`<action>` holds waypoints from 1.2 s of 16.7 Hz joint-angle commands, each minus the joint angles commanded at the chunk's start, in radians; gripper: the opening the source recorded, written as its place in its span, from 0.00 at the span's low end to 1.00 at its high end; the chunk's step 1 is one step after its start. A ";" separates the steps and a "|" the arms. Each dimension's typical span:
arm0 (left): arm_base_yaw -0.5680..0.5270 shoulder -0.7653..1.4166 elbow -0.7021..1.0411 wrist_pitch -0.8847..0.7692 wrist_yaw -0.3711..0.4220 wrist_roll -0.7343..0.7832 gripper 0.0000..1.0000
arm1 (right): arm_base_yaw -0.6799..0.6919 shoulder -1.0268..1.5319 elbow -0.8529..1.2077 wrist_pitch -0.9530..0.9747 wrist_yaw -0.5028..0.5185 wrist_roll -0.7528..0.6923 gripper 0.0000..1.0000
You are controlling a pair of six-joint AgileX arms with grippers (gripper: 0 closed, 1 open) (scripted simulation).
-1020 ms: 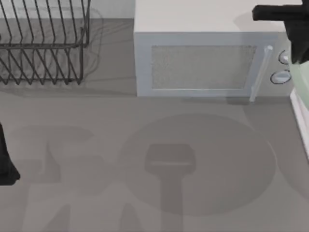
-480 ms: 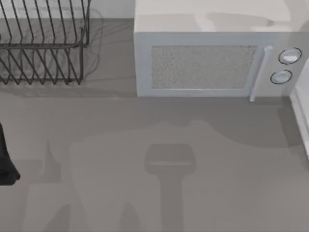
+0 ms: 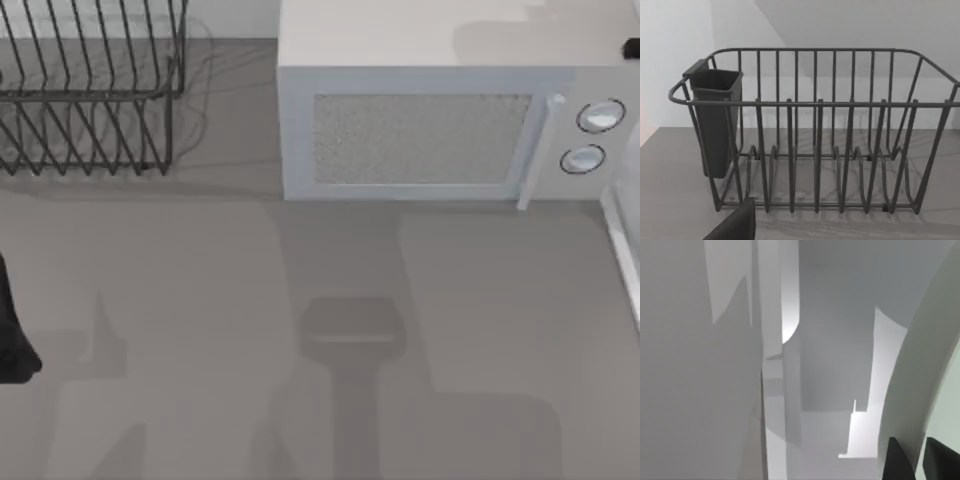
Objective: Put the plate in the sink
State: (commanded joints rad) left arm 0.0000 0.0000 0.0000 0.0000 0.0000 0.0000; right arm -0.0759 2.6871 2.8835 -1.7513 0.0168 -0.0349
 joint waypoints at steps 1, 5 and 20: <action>0.000 0.000 0.000 0.000 0.000 0.000 1.00 | -0.005 0.018 0.014 -0.006 -0.005 -0.016 0.00; 0.000 0.000 0.000 0.000 0.000 0.000 1.00 | -0.007 0.024 0.020 -0.008 -0.007 -0.023 0.00; 0.000 0.000 0.000 0.000 0.000 0.000 1.00 | -0.007 0.024 0.020 -0.008 -0.007 -0.023 1.00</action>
State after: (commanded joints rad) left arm 0.0000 0.0000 0.0000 0.0000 0.0000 0.0000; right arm -0.0824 2.7115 2.9033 -1.7596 0.0093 -0.0578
